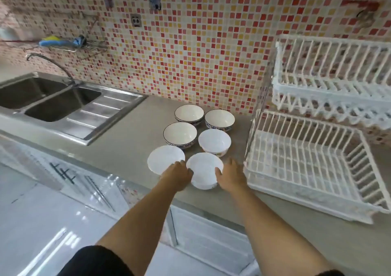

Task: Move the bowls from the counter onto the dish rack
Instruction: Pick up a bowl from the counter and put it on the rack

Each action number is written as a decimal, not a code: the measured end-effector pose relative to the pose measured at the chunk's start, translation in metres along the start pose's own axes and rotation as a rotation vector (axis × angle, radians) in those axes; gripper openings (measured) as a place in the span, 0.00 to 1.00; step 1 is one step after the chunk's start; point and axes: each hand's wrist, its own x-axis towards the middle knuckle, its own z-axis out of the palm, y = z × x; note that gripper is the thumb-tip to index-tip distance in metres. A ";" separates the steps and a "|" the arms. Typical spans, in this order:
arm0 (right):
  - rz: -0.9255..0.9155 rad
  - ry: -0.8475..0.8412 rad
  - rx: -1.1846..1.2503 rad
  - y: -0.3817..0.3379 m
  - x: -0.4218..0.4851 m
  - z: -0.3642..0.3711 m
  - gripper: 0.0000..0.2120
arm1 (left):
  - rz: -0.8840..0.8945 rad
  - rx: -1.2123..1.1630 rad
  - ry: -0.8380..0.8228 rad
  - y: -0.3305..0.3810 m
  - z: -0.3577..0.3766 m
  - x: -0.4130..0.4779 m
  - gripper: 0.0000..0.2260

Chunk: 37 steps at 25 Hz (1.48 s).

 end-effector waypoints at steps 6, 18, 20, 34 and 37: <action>0.277 -0.129 0.342 0.009 0.010 0.057 0.24 | 0.011 -0.053 -0.060 -0.007 0.051 0.025 0.20; -0.143 0.084 0.201 0.014 -0.031 -0.026 0.25 | 0.302 -0.510 -0.121 0.001 0.010 0.031 0.24; -0.214 0.188 0.293 -0.009 -0.041 -0.051 0.22 | 0.348 -0.711 -0.070 0.000 -0.025 0.029 0.17; -0.339 0.464 0.884 -0.091 -0.082 -0.272 0.22 | 0.931 -1.170 0.097 0.142 -0.218 -0.018 0.10; -0.388 0.452 0.781 -0.067 -0.079 -0.322 0.29 | 1.069 -1.035 0.050 0.181 -0.232 -0.018 0.21</action>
